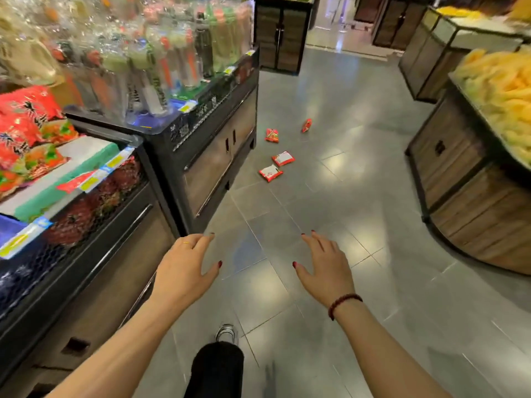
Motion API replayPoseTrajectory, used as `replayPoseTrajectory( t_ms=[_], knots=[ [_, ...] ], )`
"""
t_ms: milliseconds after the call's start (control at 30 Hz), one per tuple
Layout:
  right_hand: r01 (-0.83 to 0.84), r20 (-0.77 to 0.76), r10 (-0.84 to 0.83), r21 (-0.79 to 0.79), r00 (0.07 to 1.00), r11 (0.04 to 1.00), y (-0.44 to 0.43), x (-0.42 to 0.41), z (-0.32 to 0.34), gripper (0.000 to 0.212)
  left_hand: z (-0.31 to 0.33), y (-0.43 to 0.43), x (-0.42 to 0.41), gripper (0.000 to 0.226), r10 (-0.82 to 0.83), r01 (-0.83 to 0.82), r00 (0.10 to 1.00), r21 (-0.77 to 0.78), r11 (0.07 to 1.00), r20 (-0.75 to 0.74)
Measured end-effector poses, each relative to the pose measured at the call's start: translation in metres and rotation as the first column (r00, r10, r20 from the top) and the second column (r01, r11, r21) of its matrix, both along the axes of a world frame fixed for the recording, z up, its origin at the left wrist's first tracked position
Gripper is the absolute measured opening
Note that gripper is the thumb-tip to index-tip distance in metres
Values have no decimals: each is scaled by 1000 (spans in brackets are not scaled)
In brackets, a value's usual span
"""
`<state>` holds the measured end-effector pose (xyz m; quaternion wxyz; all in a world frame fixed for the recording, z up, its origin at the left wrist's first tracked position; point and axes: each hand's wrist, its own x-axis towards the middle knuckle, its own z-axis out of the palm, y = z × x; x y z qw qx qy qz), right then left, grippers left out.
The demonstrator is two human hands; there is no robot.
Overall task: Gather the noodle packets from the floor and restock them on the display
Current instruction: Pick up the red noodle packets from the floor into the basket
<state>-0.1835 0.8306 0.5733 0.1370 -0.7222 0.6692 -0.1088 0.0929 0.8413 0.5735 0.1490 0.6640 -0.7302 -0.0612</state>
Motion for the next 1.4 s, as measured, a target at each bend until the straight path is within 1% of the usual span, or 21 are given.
replayPoseTrajectory(
  t_ms=[67, 200, 367, 567, 733, 933, 1033, 1233, 1400],
  knots=[
    [25, -3, -25, -4, 1000, 1000, -39, -2, 0, 63, -3, -48, -3, 58, -42, 42, 999, -14, 999, -2],
    [60, -26, -62, -61, 998, 996, -133, 3, 4, 60, -5, -154, -6, 58, -116, 116, 993, -31, 993, -7],
    [79, -55, -82, -56, 995, 995, -237, 6, 13, 59, -1, -274, -12, 61, -189, 189, 982, 2, 982, 2],
    [128, -27, -128, -29, 991, 991, -338, -13, 9, 57, -12, -391, -34, 59, -260, 260, 965, 27, 965, -20],
    [114, -38, -113, 25, 993, 993, -447, -45, -9, 59, -22, -491, -63, 58, -229, 230, 971, 19, 973, -64],
    [72, -17, -72, 21, 997, 997, -596, -95, -11, 58, -23, -631, -105, 58, -177, 177, 984, 50, 983, -19],
    [36, -10, -36, 33, 999, 999, -662, -114, -12, 58, -20, -689, -119, 58, -145, 147, 989, 54, 988, -30],
    [9, 17, -10, 49, 1000, 999, -777, -131, -17, 58, -23, -788, -136, 61, -98, 102, 994, 107, 989, -45],
    [-3, -3, 3, 52, 1000, 999, -876, -134, -29, 57, -40, -890, -136, 63, -114, 115, 993, 109, 987, -18]
  ],
)
